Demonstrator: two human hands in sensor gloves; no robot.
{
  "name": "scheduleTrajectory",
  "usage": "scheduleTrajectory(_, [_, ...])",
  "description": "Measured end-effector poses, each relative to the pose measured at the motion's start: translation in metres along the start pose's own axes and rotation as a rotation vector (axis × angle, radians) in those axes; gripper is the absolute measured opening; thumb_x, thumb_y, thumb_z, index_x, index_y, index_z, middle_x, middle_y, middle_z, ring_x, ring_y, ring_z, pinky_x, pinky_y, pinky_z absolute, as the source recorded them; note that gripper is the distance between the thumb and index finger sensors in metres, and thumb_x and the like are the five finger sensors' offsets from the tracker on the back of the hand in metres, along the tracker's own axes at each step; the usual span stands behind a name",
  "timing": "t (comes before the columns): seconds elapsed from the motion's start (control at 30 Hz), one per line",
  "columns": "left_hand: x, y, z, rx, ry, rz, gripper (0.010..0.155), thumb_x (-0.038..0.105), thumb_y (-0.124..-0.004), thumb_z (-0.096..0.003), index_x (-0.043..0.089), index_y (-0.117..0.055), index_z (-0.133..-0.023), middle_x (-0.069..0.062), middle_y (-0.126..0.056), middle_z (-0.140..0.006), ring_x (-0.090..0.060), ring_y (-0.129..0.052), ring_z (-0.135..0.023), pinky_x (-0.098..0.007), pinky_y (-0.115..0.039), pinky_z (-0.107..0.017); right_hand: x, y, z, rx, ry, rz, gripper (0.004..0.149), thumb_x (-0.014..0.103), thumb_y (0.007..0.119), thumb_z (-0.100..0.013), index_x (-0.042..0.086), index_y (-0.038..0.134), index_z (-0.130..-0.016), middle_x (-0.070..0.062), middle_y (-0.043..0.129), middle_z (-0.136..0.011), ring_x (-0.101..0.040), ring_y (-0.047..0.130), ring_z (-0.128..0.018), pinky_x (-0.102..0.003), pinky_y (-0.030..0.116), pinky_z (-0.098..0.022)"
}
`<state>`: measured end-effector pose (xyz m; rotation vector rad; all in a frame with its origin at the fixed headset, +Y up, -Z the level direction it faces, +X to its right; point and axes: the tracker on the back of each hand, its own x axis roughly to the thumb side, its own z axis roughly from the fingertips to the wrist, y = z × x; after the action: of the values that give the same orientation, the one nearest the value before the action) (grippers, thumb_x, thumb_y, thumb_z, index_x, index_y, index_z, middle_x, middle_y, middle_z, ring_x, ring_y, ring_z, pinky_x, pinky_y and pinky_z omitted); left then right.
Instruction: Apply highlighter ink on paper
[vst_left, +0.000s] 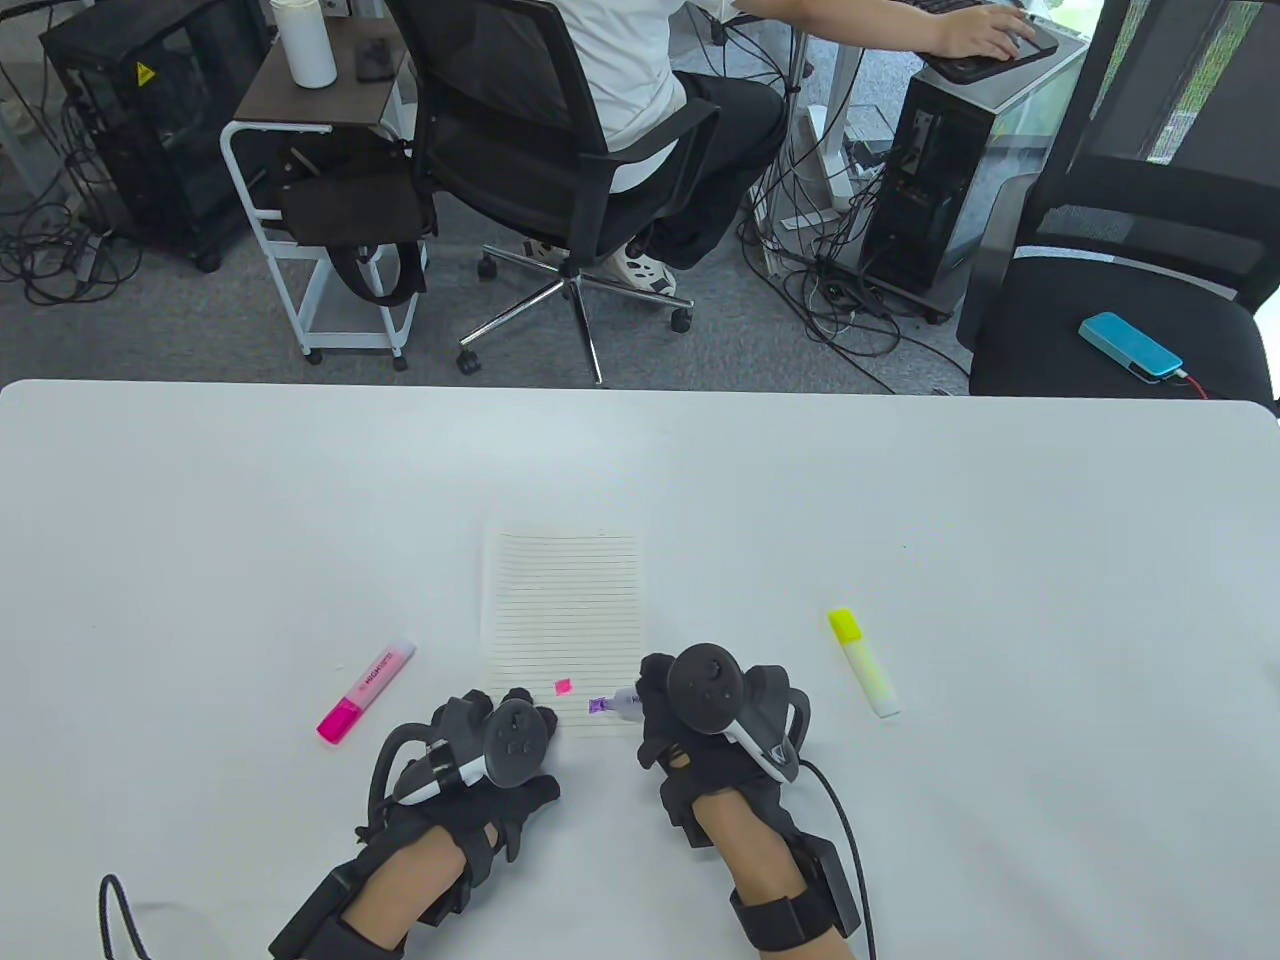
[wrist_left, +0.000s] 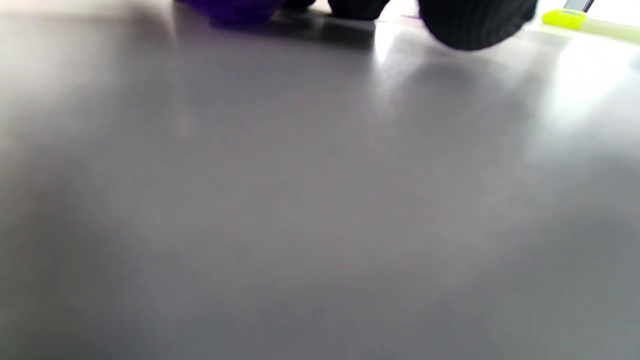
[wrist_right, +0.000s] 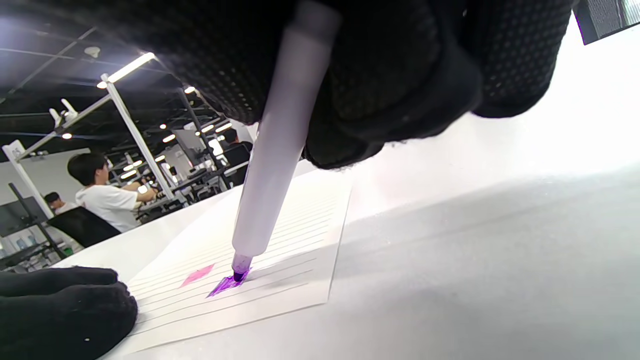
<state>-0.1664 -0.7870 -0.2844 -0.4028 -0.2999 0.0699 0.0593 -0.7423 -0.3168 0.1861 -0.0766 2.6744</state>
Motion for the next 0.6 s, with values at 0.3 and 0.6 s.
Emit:
scheduleTrajectory(0.3, [-0.0001, 0.0001, 0.0, 0.0, 0.0, 0.002, 0.072, 0.058, -0.067, -0.047, 0.031, -0.043, -0.109, 0.0, -0.033, -0.118, -0.047, -0.04, -0.107, -0.067, -0.035, -0.073, 0.0008, -0.0012, 0.0003, 0.001, -0.001, 0.007, 0.036, 0.03, 0.087, -0.047, 0.014, 0.094, -0.079, -0.017, 0.101, -0.061, -0.033, 0.098, -0.033, -0.059, 0.079, -0.047])
scheduleTrajectory(0.6, [-0.0001, 0.0, -0.0001, 0.0, 0.0, 0.002, 0.072, 0.058, -0.067, -0.047, 0.031, -0.043, -0.109, 0.0, -0.033, -0.118, -0.047, -0.04, -0.107, -0.067, -0.035, -0.073, -0.0009, -0.0034, 0.0, 0.017, 0.02, 0.011, 0.036, 0.03, 0.087, -0.048, 0.013, 0.093, -0.079, -0.018, 0.101, -0.061, -0.034, 0.097, -0.032, -0.059, 0.078, -0.047])
